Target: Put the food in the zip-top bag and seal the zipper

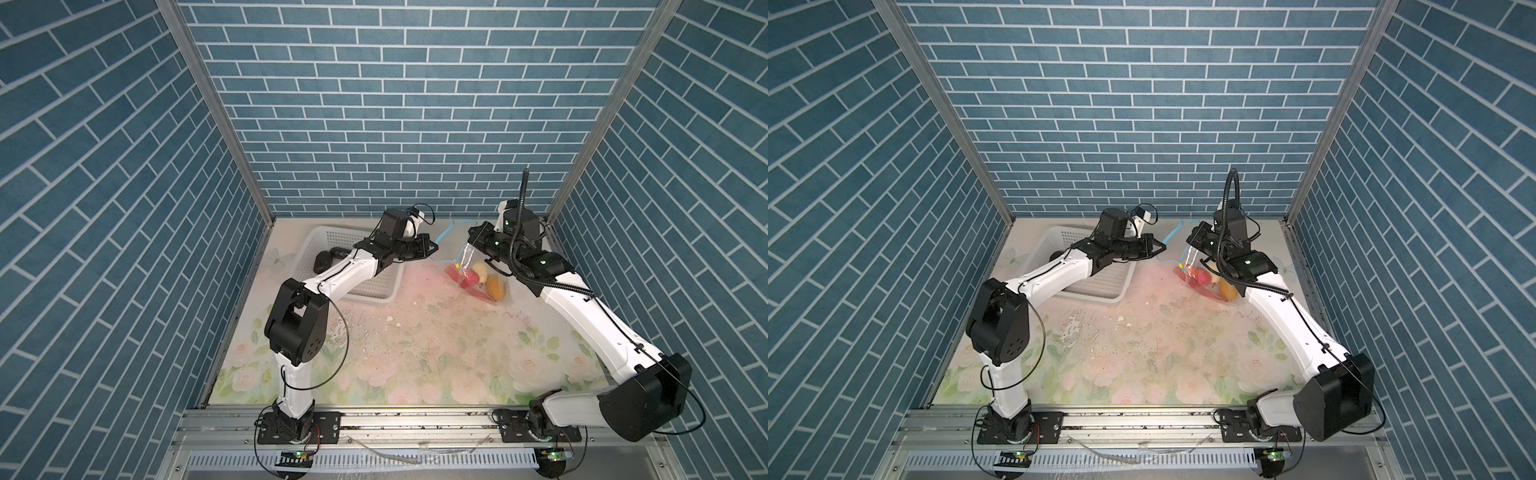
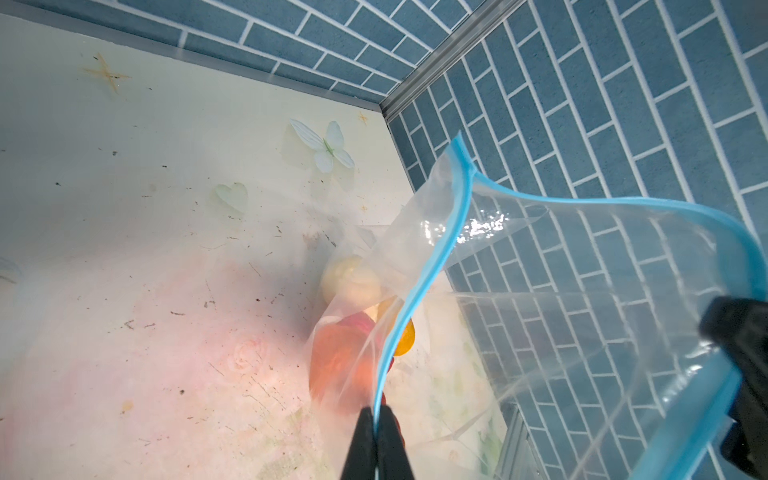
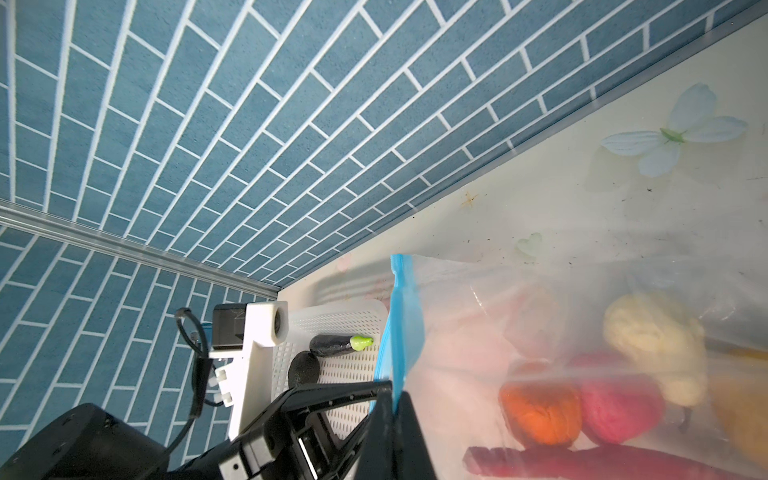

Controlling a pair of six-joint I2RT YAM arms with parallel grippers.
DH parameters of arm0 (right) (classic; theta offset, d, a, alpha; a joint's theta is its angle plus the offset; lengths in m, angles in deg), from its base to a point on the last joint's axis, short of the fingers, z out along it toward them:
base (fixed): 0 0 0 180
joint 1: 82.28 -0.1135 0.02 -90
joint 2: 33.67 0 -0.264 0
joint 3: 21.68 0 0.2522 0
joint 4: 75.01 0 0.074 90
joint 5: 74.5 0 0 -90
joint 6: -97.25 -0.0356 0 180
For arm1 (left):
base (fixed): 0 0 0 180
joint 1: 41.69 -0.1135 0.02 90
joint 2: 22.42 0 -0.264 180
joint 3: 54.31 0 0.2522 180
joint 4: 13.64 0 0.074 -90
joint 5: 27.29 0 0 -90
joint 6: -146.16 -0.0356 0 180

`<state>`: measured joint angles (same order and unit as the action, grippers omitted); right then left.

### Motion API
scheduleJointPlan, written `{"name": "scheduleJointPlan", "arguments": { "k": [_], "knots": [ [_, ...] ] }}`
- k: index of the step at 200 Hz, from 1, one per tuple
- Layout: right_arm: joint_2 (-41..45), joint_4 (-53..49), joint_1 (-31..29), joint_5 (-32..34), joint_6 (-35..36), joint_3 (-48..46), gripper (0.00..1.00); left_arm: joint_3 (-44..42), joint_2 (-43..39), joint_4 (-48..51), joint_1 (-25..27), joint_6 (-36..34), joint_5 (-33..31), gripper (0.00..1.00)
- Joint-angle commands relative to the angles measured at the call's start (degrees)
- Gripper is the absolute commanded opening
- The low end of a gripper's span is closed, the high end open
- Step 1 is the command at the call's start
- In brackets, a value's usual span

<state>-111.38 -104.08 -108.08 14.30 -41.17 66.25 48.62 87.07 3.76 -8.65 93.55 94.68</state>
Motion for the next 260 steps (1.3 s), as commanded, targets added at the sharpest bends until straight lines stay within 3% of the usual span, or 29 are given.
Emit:
{"name": "scheduleJointPlan", "arguments": {
  "k": [1, 63, 128, 173, 260],
  "knots": [
    [2.04, -2.78, 0.31, -0.85, 2.51, 1.20, 0.02, 2.76, -3.56, 0.75, 1.64, 1.26, -0.71, 0.00],
    [3.88, -8.20, 0.36, -1.12, 7.38, 4.57, 0.02, -0.65, -9.39, 0.86, 3.59, 3.59, -4.85, 0.00],
    [4.11, -11.38, 0.37, -3.55, 12.16, 8.36, 0.03, 2.11, -12.04, 6.95, 8.29, 5.47, -10.32, 0.00],
    [3.86, -13.40, 0.41, -13.42, 16.78, 9.83, 0.04, 4.04, -14.47, 13.30, 11.14, 4.80, -16.17, 0.00],
    [1.43, -21.78, 0.40, -19.79, 19.73, 16.57, 0.05, 5.62, -18.77, 18.07, 15.33, 6.34, -22.20, 0.00]
  ]
}}
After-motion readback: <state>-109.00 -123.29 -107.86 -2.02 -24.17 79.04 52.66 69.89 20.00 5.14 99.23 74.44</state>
